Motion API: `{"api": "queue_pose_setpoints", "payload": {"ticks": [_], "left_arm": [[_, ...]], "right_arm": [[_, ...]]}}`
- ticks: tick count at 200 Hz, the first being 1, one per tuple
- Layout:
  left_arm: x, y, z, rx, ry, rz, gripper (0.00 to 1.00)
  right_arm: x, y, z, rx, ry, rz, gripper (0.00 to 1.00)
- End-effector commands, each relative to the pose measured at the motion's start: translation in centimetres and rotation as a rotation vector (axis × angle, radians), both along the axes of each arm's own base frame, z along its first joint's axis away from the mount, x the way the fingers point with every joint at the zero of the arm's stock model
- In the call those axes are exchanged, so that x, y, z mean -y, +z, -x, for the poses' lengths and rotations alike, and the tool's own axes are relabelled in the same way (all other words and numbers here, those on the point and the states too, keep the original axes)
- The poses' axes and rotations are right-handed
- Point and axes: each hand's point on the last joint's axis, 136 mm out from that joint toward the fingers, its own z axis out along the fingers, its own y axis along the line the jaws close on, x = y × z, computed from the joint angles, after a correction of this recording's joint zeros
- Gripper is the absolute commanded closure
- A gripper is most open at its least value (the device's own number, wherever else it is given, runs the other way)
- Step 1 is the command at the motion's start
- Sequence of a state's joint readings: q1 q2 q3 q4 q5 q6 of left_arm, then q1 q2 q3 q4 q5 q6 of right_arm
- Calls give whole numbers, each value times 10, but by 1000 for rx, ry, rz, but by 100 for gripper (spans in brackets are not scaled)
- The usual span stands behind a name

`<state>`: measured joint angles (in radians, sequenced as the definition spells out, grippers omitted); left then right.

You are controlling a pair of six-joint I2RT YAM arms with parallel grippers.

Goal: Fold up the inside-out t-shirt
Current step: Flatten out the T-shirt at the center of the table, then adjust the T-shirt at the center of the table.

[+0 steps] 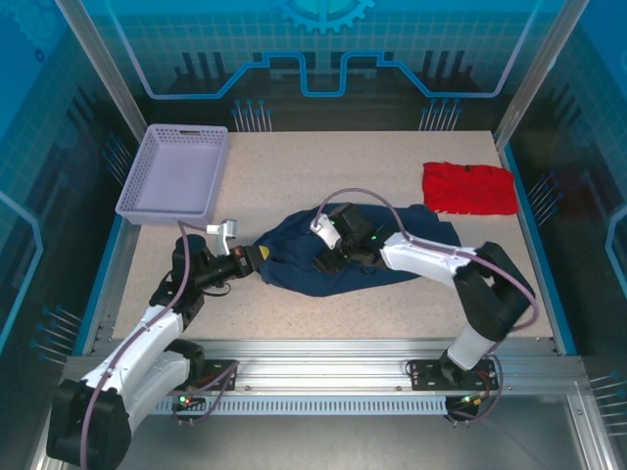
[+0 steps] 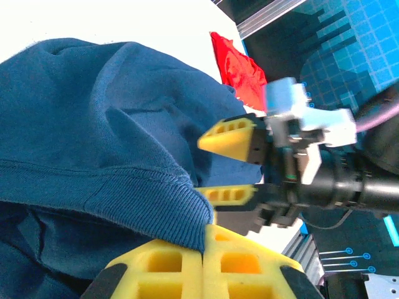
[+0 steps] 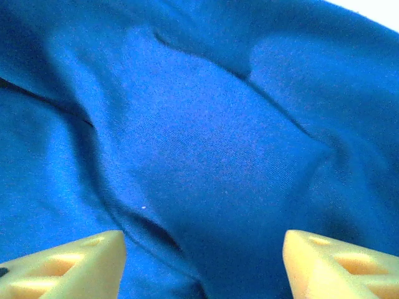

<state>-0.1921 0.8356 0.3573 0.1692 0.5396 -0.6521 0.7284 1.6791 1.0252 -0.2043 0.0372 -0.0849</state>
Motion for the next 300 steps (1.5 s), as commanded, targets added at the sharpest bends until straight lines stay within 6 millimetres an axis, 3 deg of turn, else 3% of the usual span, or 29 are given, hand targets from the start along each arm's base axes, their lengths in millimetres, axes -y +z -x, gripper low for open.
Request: {"api": "queue_pose_setpoints", "payload": {"ticks": [1,14,31,51,62,91,111,120,144,161,178,205,257,263,278,300], "left_arm": [[-1,11,-3,32,9,-21,100],[-3,8,-4,17,22,-32,100],[-9,-1,-6,-20,61,-61,100],[-23,-18,-8,-95,138,-128,100],[-32,-29,-9,-142,187,-171,100],[-40,-51,-12,-220,217,-272,84],[-38,-53,-14,-219,206,-376,60],[-36,-46,-16,-184,206,-425,50],[-17,-9,-20,6,182,-497,35],[9,13,-20,140,102,-485,29],[39,16,-17,198,-12,-484,26],[78,2,-22,210,-160,-546,26],[122,-20,-52,226,-287,-586,30],[125,-23,-56,218,-288,-591,35],[131,-28,-62,206,-302,-598,57],[141,-13,-54,206,-367,-525,92]], "right_arm": [[-9,-10,-14,43,53,64,38],[-9,-13,-23,52,37,76,49],[-9,-5,-30,69,11,57,77],[-8,24,-26,51,-6,-48,95],[-2,43,-18,9,-18,-133,100],[11,85,9,-182,-28,-405,100],[12,98,22,-274,-28,-482,100],[12,101,25,-296,-31,-490,100],[15,105,24,-343,-52,-517,100],[19,110,20,-358,-74,-547,100],[22,114,17,-365,-85,-567,100],[26,118,14,-365,-98,-584,100],[35,120,12,-354,-119,-591,100],[36,120,13,-351,-122,-589,100],[42,118,11,-330,-134,-564,100],[60,111,7,-249,-184,-435,100]]}}
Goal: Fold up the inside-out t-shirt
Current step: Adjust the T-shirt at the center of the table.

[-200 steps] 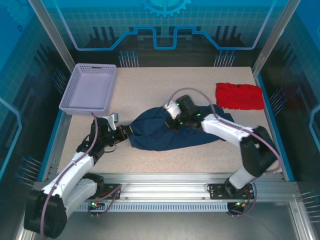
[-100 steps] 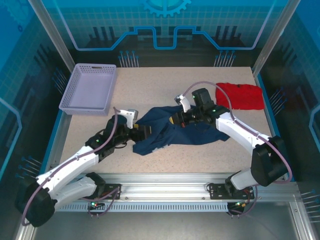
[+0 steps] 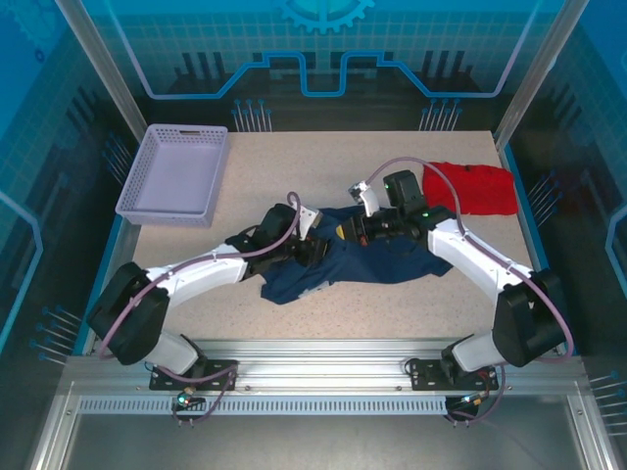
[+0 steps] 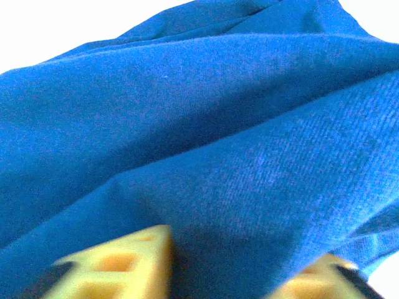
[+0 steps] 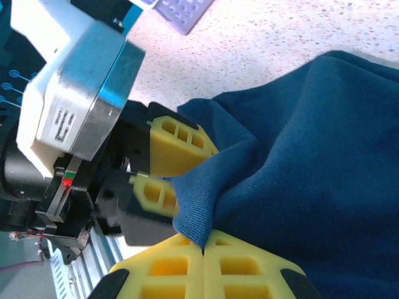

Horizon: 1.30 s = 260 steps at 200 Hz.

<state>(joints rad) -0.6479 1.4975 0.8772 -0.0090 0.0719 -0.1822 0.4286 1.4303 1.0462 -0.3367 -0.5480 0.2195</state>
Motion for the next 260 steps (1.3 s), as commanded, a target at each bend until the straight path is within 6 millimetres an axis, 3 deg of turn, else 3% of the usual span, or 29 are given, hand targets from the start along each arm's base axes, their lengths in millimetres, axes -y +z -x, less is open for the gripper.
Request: {"api": "queue_pose_setpoints", "payload": {"ticks": [1,11,35,67,99,144,158,197,221,260], "left_arm": [[20,33,3,28,-108,96,94],[26,51,18,-20,-180,187,100],[26,93,53,-107,-323,420,100],[5,119,65,-118,-345,606,100],[-6,122,59,-126,-307,660,100],[-6,123,55,-149,-302,677,100],[-7,123,53,-152,-291,677,100],[-7,124,52,-156,-280,680,100],[-8,125,51,-152,-275,679,100],[-8,124,52,-154,-272,678,100]], "right_arm": [[23,0,-2,60,-48,127,100],[35,-4,-7,100,-90,213,99],[48,-6,-15,186,-157,354,96],[44,-8,-15,244,-163,403,89],[42,-3,0,250,-119,372,73],[29,8,42,346,-16,271,56],[20,-1,51,342,-7,232,57],[-13,-11,62,369,14,150,72],[-25,-16,51,344,-19,135,75],[-27,-26,29,333,-102,167,72]]}}
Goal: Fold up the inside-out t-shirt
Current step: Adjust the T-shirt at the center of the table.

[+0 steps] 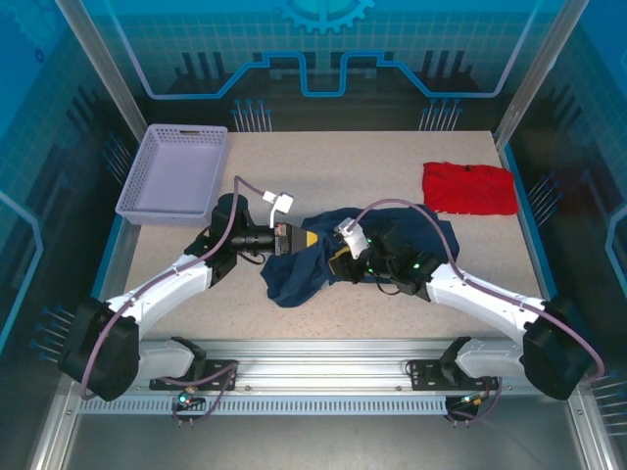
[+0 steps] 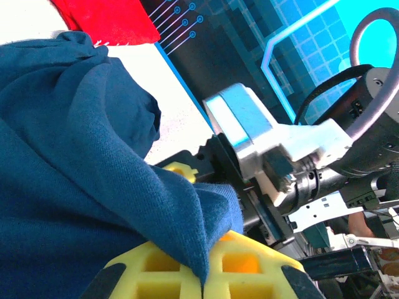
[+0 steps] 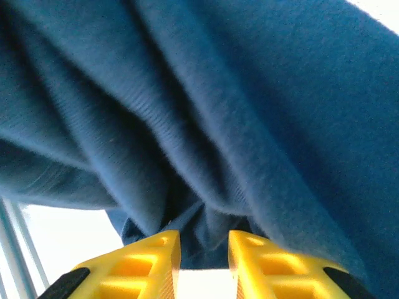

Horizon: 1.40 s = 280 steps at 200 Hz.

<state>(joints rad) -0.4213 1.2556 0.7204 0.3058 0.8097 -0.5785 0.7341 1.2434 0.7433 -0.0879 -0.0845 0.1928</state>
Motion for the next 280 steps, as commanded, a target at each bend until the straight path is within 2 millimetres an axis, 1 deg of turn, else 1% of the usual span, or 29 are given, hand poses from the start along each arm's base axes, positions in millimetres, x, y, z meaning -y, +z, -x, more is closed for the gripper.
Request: {"api": "queue_pose_setpoints", "payload": {"ticks": [1,18,26,45,55,69,80,98,109,121,133,139,149,156,182,198,208,219,234,245,260,280], "left_arm": [[0,13,1,36,-15,29,100],[0,12,1,35,-16,26,100],[0,11,1,35,-16,25,100],[-2,10,-1,35,-1,18,100],[-4,9,-4,32,19,9,100],[-10,3,-12,18,81,-19,100],[-21,-5,-24,-8,163,-54,100],[-47,-28,-44,-78,323,-137,100],[-58,-41,-51,-100,382,-185,100],[-64,-50,-54,-111,411,-234,93],[-67,-55,-55,-115,423,-258,87],[-68,-55,-56,-112,432,-266,83],[-71,-56,-56,-107,443,-280,80],[-74,-55,-56,-101,452,-292,75],[-84,-53,-47,-67,487,-352,54],[-88,-51,-37,-25,501,-405,45],[-86,-49,-28,4,488,-432,41],[-79,-49,-19,29,457,-448,37],[-65,-52,-11,26,406,-448,36],[-55,-55,-8,-5,371,-438,38],[-38,-60,-9,-55,323,-412,44],[-17,-67,-12,-85,270,-412,45]], "right_arm": [[-8,12,-20,42,-71,-39,72],[-9,12,-26,55,-87,-34,73],[-12,14,-28,59,-82,-42,75],[-17,19,-28,63,-68,-63,92],[-16,21,-27,62,-64,-68,100],[-11,27,-21,59,-43,-75,100],[-6,35,-13,51,-9,-106,100],[5,47,2,18,63,-184,100],[9,55,11,12,110,-237,100],[12,62,16,4,143,-300,100],[12,69,19,-7,170,-360,100],[12,72,19,-7,177,-382,100],[10,74,18,-8,187,-400,100],[10,75,16,-10,185,-403,100],[7,77,9,-24,173,-422,100],[5,78,7,-29,176,-428,100],[6,79,5,-27,170,-429,100],[6,79,5,-27,173,-429,100],[6,79,4,-21,178,-429,100],[7,80,3,-13,174,-426,100],[8,81,2,-10,172,-427,100],[9,80,3,-11,171,-425,100]]}}
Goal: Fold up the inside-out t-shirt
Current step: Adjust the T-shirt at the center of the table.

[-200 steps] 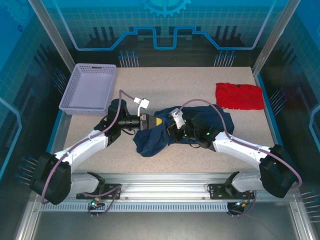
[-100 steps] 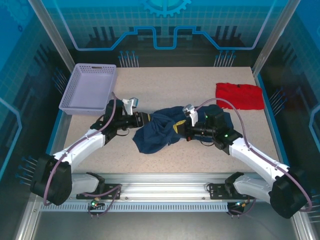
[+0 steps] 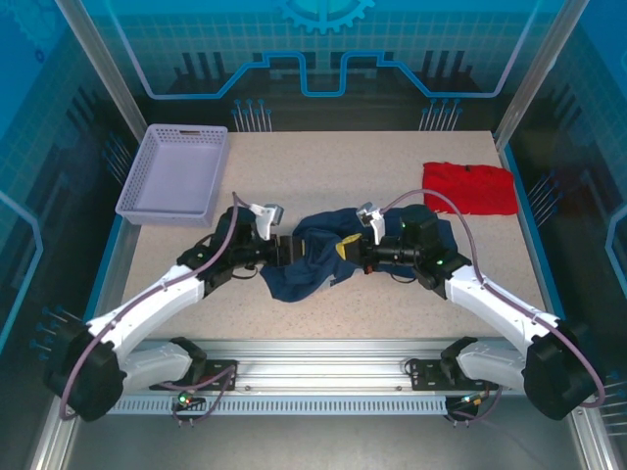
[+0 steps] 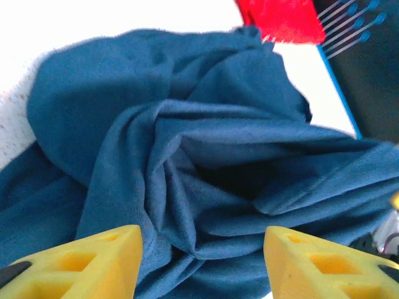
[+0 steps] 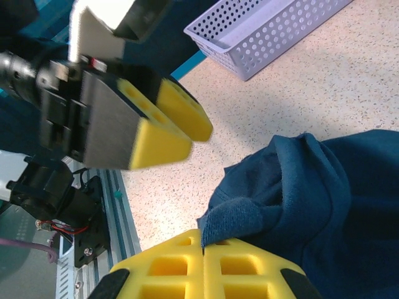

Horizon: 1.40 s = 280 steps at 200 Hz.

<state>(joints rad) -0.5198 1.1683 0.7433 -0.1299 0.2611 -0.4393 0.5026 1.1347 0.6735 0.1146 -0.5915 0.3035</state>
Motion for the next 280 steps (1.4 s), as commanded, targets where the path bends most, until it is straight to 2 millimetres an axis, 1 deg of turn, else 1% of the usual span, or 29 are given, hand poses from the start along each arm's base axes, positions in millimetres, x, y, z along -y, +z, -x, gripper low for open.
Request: {"api": "queue_pose_setpoints", "payload": {"ticks": [1,24,42,54,74,93,112,120,129,143,163,183,198,206,220,239,249,262,280], "left_arm": [[24,-3,-1,-50,-59,15,45],[37,-16,-13,-97,-70,-24,45],[39,-32,-25,-138,-50,-73,46],[37,-42,-32,-157,-29,-112,49],[43,-51,-39,-163,-30,-111,59],[49,-53,-45,-166,-40,-107,73],[55,-49,-47,-158,-60,-83,91],[57,-43,-47,-144,-73,-61,100],[58,-33,-47,-115,-87,-23,100],[57,-9,-45,-53,-102,67,100],[49,37,-40,68,-119,266,100],[41,79,-27,170,-154,446,100],[36,98,-18,205,-181,524,100],[35,104,-14,218,-195,549,100],[33,111,-8,240,-219,570,100],[32,118,0,278,-258,583,100],[32,123,5,300,-284,593,100],[33,127,11,325,-319,597,100],[35,127,18,354,-368,584,100]], "right_arm": [[-1,16,-3,39,11,-33,100],[1,16,-2,43,5,-33,100],[3,16,-1,48,-1,-30,100],[4,15,0,49,-2,-29,100],[7,13,1,52,-14,-24,100],[10,11,3,55,-22,-19,100],[13,9,3,56,-36,-13,100],[16,7,3,57,-48,-4,100],[19,3,2,54,-66,11,100],[25,-3,0,46,-111,38,100],[37,-13,-5,21,-190,78,100],[45,-18,-7,15,-240,87,100],[48,-20,-7,7,-262,93,100],[49,-21,-8,1,-273,101,100],[53,-27,-10,-16,-289,132,95],[61,-41,-9,-36,-318,229,84],[66,-45,-8,-23,-328,299,77],[68,-40,-4,32,-318,359,67],[58,-18,2,125,-258,322,58]]}}
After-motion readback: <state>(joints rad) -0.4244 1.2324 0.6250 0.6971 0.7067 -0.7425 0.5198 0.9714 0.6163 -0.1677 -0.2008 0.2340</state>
